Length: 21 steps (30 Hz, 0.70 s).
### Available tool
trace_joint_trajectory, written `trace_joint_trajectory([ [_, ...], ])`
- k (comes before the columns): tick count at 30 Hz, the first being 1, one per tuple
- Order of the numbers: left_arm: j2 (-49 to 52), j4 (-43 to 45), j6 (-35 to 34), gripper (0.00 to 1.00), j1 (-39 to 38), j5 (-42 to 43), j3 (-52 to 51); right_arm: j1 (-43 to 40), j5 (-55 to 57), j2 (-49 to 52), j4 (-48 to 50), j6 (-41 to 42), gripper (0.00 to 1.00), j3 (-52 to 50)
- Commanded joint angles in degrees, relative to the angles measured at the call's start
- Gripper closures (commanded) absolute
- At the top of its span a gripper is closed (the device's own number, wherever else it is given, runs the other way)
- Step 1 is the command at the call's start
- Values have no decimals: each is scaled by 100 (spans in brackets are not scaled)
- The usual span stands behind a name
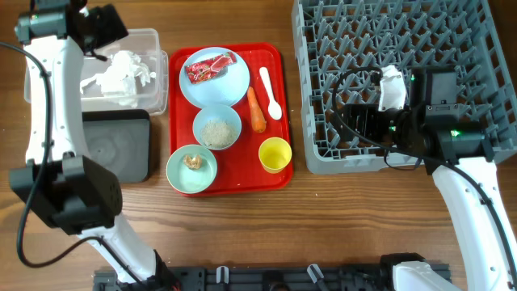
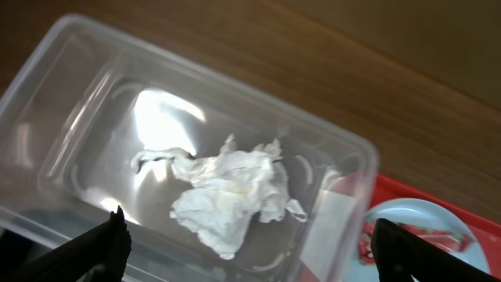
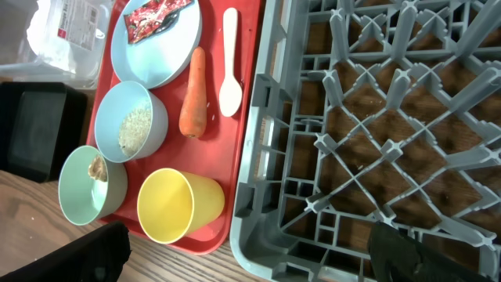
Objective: Sort waste into correct bins and load items into the dishwasher rack
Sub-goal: 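Pick the red wrapper off the plate with the left gripper into the clear bin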
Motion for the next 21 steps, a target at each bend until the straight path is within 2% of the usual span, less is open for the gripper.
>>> trace_joint_trajectory([
  [1,-61,15,387,6,-57,17,109,-17,-111,31,-46,61,0,76],
  [3,-57,35,925,6,-136,605,109,-17,-111,31,-33,63,0,76],
  [4,-57,35,1497,6,-236,1106,109,-17,-111,31,-11,63,0,76],
  [6,-31,61,2004,5,-538,1303,107,-17,-111,31,24,63,0,76],
  [13,704,184,2647,3,-1687,1038,107,-17,-111,31,-4,68,1,76],
  [15,1001,236,2791,0,-1834,1029,107,-17,-107,31,-48,63,0,76],
  [21,1888,433,3403,1,-2057,1252,107,-17,-66,33,-136,61,0,76],
])
